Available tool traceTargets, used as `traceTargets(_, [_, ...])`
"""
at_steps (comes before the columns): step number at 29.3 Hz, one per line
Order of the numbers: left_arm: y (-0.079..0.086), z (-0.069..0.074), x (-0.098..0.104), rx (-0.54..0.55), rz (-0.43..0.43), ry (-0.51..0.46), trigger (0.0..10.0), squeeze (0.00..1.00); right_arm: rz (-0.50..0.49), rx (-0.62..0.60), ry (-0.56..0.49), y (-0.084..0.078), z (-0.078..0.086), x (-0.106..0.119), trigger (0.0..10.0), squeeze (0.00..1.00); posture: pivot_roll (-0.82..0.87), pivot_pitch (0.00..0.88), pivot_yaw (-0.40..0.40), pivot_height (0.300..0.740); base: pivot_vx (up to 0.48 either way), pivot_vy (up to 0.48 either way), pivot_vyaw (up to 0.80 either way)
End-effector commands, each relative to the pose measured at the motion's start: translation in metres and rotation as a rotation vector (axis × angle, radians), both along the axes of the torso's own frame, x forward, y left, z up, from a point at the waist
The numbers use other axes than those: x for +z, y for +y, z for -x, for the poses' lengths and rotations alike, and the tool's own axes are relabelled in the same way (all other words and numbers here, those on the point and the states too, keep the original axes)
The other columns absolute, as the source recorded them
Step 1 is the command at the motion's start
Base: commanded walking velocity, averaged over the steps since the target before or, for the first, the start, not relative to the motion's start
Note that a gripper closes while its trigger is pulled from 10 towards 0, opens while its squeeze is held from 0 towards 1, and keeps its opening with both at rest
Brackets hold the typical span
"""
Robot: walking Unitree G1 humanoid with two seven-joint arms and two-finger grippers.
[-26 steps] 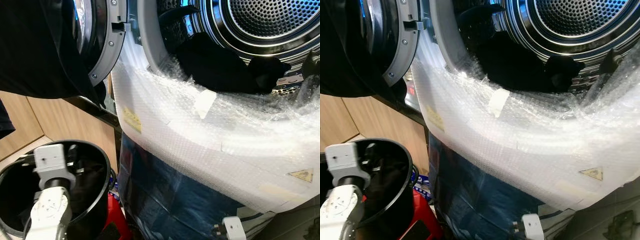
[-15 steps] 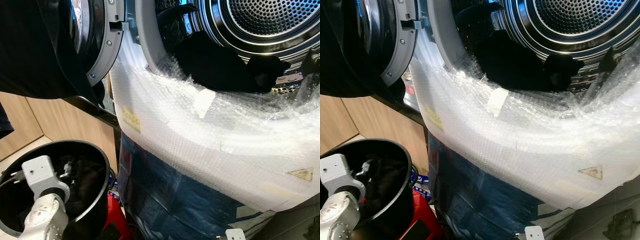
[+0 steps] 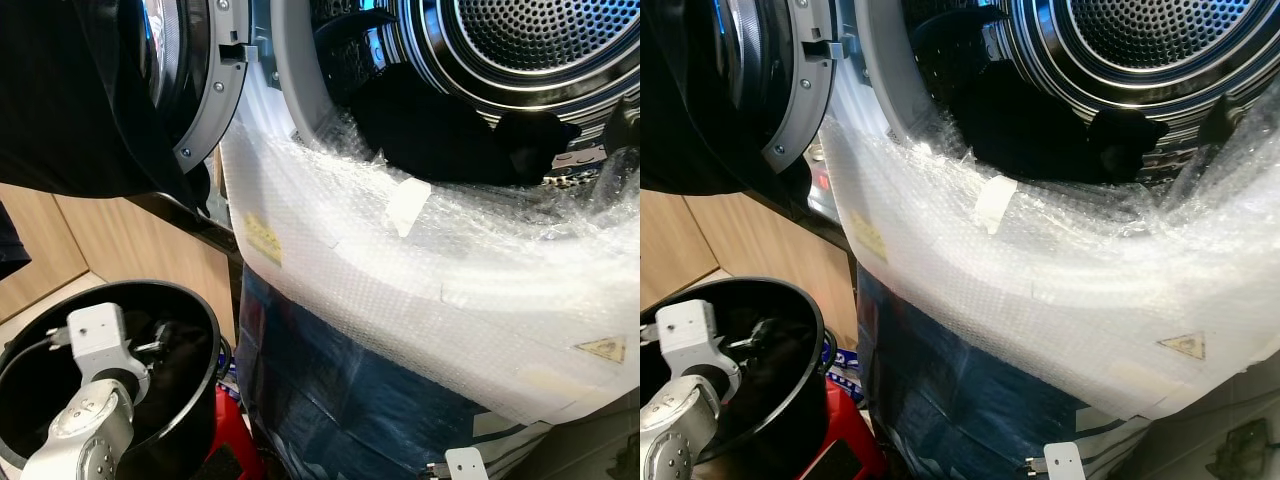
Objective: Clothes washing
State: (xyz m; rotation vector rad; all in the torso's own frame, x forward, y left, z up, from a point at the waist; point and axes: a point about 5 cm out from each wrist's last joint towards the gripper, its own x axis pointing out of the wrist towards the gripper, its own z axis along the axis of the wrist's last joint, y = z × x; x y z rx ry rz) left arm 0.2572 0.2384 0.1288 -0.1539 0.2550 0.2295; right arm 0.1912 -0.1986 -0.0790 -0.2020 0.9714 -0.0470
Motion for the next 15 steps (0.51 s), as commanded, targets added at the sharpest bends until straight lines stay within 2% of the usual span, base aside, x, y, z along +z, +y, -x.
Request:
traceTargets(1, [-0.002,-0.003,0.004,-0.020,-0.018,-0.005,10.0,1.00,0.007,-0.014,0.008,-0.004,0.004,-0.001,10.0,0.00,0.16,0.087,-0.080,0.740,0.000,0.000,0.00])
traceTargets(7, [-0.008,-0.004,0.004,-0.057,-0.027,0.002,10.0,1.00,0.014,0.034,0.024,-0.003,0.006,-0.003,10.0,0.00,0.16,0.087,-0.086,0.740,0.000,0.000,0.00])
traceTargets(15, [-0.003,0.008,-0.007,-0.009,-0.007,0.086,10.0,1.00,0.006,0.037,0.026,-0.001,0.006,-0.003,10.0,0.00,0.17,0.084,-0.082,0.740,0.000,0.000,0.00])
